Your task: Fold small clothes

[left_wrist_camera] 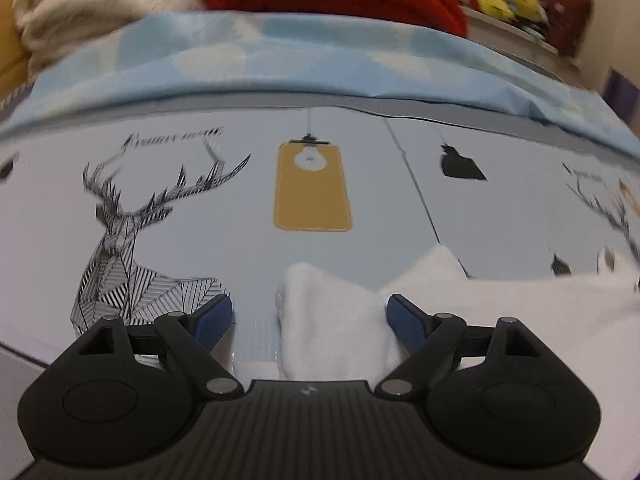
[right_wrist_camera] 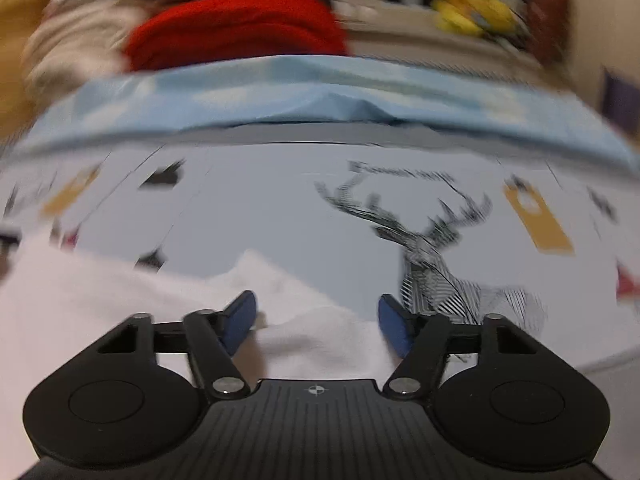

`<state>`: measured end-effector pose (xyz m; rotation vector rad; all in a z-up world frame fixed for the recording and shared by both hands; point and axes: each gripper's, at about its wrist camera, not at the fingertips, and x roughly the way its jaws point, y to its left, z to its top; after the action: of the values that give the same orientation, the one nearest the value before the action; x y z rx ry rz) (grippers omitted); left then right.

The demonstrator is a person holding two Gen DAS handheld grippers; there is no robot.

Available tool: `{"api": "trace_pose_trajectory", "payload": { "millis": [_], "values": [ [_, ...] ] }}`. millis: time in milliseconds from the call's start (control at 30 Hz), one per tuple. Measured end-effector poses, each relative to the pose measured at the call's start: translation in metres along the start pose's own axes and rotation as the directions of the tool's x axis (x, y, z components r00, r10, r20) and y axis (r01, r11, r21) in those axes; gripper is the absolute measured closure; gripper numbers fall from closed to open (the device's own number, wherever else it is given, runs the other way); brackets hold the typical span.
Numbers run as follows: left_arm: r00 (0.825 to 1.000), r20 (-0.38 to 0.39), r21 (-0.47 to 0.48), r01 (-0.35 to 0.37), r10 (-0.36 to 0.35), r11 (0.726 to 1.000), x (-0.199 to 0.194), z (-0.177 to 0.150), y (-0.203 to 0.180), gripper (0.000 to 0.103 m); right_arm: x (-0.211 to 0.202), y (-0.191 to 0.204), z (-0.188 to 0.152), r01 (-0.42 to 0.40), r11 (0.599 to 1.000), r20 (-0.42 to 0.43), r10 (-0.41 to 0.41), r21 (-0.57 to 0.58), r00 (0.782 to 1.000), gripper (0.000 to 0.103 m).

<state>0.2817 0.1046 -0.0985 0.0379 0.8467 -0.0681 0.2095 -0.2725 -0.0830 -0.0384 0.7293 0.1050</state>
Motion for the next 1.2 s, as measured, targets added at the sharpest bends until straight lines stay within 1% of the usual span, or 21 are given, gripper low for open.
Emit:
{"api": "trace_pose_trajectory", "payload": {
  "millis": [33,67,100,167,267,333,400,433,467,533,600,733,767,833,900,967,1033,1067,1100,1133,1200],
  "values": [
    [1.000,0.009,0.025,-0.007,0.007,1.000,-0.002,0.000,-0.002,0.014,-0.003,0.007,-0.001,-0.009,0.999,0.003,0.009,-0.045,1.000,0.069],
    [1.000,0.017,0.045,-0.013,0.013,0.999,-0.004,0.000,-0.003,0.014,-0.005,0.013,-0.001,-0.011,0.997,0.001,0.012,-0.081,1.000,0.087],
    [1.000,0.025,0.053,-0.018,0.017,0.998,-0.006,0.000,-0.003,0.015,-0.006,0.017,-0.001,-0.004,0.995,0.003,0.004,-0.099,1.000,0.094],
    [0.999,0.036,0.066,-0.016,0.014,0.998,-0.008,-0.002,-0.005,0.021,-0.010,0.020,-0.001,-0.018,0.994,0.008,0.019,-0.104,1.000,0.097],
    [0.998,0.054,0.081,-0.031,0.027,0.996,-0.011,-0.004,-0.007,0.022,-0.018,0.020,0.000,-0.003,0.994,0.051,0.009,-0.106,0.999,0.098],
    [0.997,0.067,0.085,-0.047,0.041,0.995,-0.012,-0.005,-0.009,0.020,-0.021,0.015,0.003,0.053,0.996,0.109,-0.045,-0.077,0.993,0.098],
    [0.995,0.079,0.078,-0.070,0.064,0.994,-0.012,-0.006,-0.008,0.016,-0.017,0.010,0.003,0.163,0.986,0.156,-0.159,-0.017,0.975,0.097],
    [0.995,0.079,0.074,-0.072,0.067,0.995,-0.012,-0.006,-0.008,0.015,-0.010,0.006,0.003,0.215,0.977,0.142,-0.213,0.002,0.967,0.096],
    [0.995,0.077,0.070,-0.073,0.067,0.995,-0.012,-0.006,-0.007,0.014,-0.006,0.002,0.002,0.220,0.975,0.122,-0.221,0.022,0.967,0.095],
    [0.995,0.075,0.064,-0.066,0.061,0.996,-0.012,-0.005,-0.005,0.014,-0.004,-0.008,0.001,0.169,0.983,0.086,-0.175,0.065,0.981,0.075],
    [0.995,0.072,0.053,-0.069,0.065,0.996,-0.011,-0.004,-0.004,0.013,-0.008,-0.013,0.002,0.133,0.986,0.094,-0.142,0.096,0.985,0.065],
    [0.994,0.073,0.021,-0.078,0.076,0.997,-0.015,-0.002,-0.001,0.012,-0.021,-0.018,0.009,0.077,0.990,0.108,-0.089,0.114,0.990,0.065],
    [0.994,0.079,0.013,-0.082,0.081,0.997,-0.017,-0.001,0.000,0.012,-0.021,-0.018,0.011,0.052,0.993,0.086,-0.061,0.105,0.994,0.065],
    [0.992,0.089,0.002,-0.093,0.092,0.996,-0.021,0.000,0.003,0.012,-0.015,-0.015,0.011,0.010,0.997,-0.005,-0.010,0.071,1.000,0.065],
    [0.989,0.091,-0.012,-0.116,0.117,0.993,-0.025,0.001,0.008,0.012,-0.001,-0.010,0.002,0.082,0.996,-0.075,-0.079,0.043,0.994,0.065],
    [0.987,0.094,-0.038,-0.130,0.133,0.991,-0.034,0.003,0.015,0.012,0.003,-0.010,-0.005,0.162,0.986,-0.047,-0.160,0.050,0.986,0.061],
    [0.986,0.099,-0.075,-0.128,0.136,0.989,-0.049,0.004,0.025,0.009,-0.011,-0.007,0.000,0.228,0.969,-0.008,-0.228,0.090,0.974,0.056],
    [0.985,0.093,-0.099,-0.138,0.147,0.986,-0.061,0.004,0.032,0.005,-0.025,-0.004,0.004,0.224,0.968,0.026,-0.228,0.112,0.973,0.053],
    [0.981,0.076,-0.117,-0.170,0.180,0.979,-0.070,0.003,0.038,0.000,-0.040,0.001,0.006,0.203,0.971,0.060,-0.212,0.130,0.976,0.045],
    [0.973,0.062,-0.133,-0.211,0.221,0.968,-0.080,0.001,0.044,0.000,-0.054,0.007,0.007,0.182,0.974,0.084,-0.194,0.139,0.977,0.034],
    [0.964,0.039,-0.156,-0.255,0.264,0.954,-0.106,-0.008,0.058,0.000,-0.084,0.028,0.007,0.131,0.983,0.115,-0.146,0.129,0.983,0.027]
  ]
}}
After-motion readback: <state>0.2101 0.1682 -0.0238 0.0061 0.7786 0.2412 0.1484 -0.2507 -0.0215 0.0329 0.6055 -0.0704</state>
